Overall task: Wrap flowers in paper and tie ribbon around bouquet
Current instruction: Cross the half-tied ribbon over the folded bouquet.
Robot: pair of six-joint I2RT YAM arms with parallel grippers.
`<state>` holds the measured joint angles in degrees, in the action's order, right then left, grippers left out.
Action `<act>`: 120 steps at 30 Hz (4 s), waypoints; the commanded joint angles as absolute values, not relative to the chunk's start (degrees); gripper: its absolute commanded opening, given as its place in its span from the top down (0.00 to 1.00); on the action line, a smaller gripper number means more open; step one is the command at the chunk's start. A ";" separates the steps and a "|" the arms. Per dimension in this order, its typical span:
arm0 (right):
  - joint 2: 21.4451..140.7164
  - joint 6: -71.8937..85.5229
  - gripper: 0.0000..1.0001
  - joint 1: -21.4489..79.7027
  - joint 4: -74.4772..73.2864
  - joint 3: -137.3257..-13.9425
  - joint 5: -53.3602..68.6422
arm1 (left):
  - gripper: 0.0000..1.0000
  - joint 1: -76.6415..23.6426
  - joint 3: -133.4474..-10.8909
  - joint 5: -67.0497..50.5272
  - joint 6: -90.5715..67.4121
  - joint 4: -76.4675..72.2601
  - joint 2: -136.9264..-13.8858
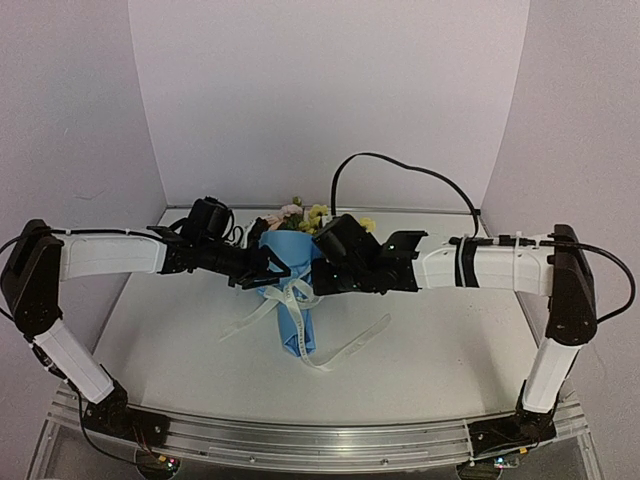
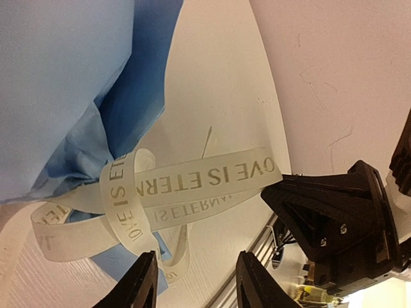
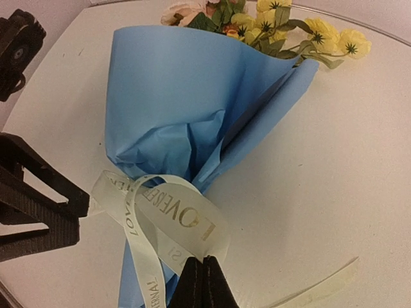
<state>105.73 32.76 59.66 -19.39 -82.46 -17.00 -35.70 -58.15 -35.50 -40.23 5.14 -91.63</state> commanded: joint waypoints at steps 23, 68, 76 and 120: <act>108.90 28.76 1.00 60.81 -25.40 -91.00 -7.86 | 0.56 -30.77 -56.71 -29.04 -37.67 1.78 -88.34; 113.87 26.37 1.00 60.82 -27.40 -101.69 -6.76 | 0.48 -43.78 -58.42 -10.82 -12.79 6.83 -84.33; 113.84 26.58 1.00 60.82 -27.42 -101.76 -5.66 | 0.54 -43.78 -61.75 -10.77 -12.17 4.80 -88.73; 112.07 33.08 0.42 51.68 -18.59 -92.65 6.81 | 1.00 -43.78 -43.72 -6.97 -20.57 -10.69 -76.82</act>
<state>107.48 36.29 50.91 -20.37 -86.62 3.91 -43.57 -44.25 -7.27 -20.21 -7.66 -78.58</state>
